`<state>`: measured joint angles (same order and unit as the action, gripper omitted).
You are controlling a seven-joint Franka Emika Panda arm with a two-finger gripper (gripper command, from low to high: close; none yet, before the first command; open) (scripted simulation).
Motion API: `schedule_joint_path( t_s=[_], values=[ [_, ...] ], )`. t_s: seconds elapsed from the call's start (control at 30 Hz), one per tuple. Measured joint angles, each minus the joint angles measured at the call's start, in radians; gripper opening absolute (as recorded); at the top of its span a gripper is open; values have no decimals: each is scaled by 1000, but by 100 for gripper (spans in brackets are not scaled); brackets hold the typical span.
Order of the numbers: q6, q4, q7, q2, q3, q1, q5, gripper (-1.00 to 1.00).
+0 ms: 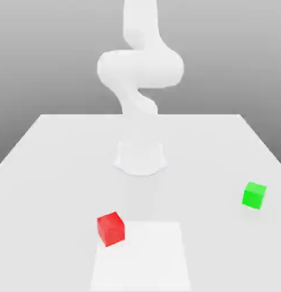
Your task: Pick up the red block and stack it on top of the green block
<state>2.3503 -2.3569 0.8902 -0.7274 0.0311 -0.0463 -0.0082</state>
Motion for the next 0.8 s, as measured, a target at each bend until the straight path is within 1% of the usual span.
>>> schedule_joint_path(
  t_s=[0.23, 0.4, 0.5, 0.57, 0.67, 0.8],
  values=[
    [162, -180, 296, 245, 80, -139, -26, 0],
    [281, -311, 508, 425, 107, -219, -37, 0],
    [361, -396, 636, 546, 109, -255, -28, 0],
    [421, -457, 713, 636, 103, -269, 4, 0],
    [505, -476, 764, 741, 96, -277, 0, 0],
    [615, -461, 812, 872, 60, -256, -56, 0]
  ],
)
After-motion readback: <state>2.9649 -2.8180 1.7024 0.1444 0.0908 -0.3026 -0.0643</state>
